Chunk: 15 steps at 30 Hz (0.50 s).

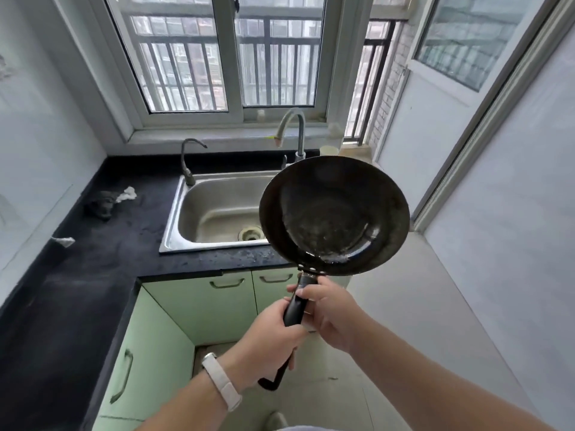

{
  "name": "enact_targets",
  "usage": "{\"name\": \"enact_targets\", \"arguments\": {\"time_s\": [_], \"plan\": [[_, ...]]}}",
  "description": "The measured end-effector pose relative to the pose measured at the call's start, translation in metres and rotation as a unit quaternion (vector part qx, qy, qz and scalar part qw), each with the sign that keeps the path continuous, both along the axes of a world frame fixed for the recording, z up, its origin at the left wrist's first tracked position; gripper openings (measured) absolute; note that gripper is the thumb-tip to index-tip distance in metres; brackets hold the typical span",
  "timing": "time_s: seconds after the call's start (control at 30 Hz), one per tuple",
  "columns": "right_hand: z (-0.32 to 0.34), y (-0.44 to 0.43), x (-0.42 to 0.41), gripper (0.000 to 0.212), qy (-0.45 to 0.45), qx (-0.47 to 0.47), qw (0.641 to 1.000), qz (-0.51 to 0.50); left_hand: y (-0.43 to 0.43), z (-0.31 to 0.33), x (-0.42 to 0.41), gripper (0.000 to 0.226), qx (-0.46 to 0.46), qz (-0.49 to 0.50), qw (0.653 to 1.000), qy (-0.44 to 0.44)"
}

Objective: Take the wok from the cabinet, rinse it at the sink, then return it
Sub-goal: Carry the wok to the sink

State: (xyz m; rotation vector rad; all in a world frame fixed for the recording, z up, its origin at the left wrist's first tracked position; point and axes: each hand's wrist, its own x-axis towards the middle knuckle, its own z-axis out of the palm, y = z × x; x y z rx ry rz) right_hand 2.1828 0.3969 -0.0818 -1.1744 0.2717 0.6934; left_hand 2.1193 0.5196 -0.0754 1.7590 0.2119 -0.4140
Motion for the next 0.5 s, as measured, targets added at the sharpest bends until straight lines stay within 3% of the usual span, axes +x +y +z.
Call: {"name": "enact_targets", "arguments": {"time_s": [0.2, 0.37, 0.5], "plan": [[-0.015, 0.042, 0.039, 0.018, 0.034, -0.010, 0.998, 0.048, 0.041, -0.014, 0.026, 0.018, 0.009, 0.026, 0.999, 0.029], [-0.037, 0.070, 0.067, 0.043, 0.084, -0.014, 0.994, 0.063, 0.058, -0.026, 0.040, 0.018, -0.006, 0.072, 0.996, 0.059], [-0.053, 0.085, 0.091, 0.037, 0.106, 0.000, 0.989, 0.101, 0.068, -0.035, 0.058, 0.020, -0.005, 0.100, 0.992, 0.083]]}}
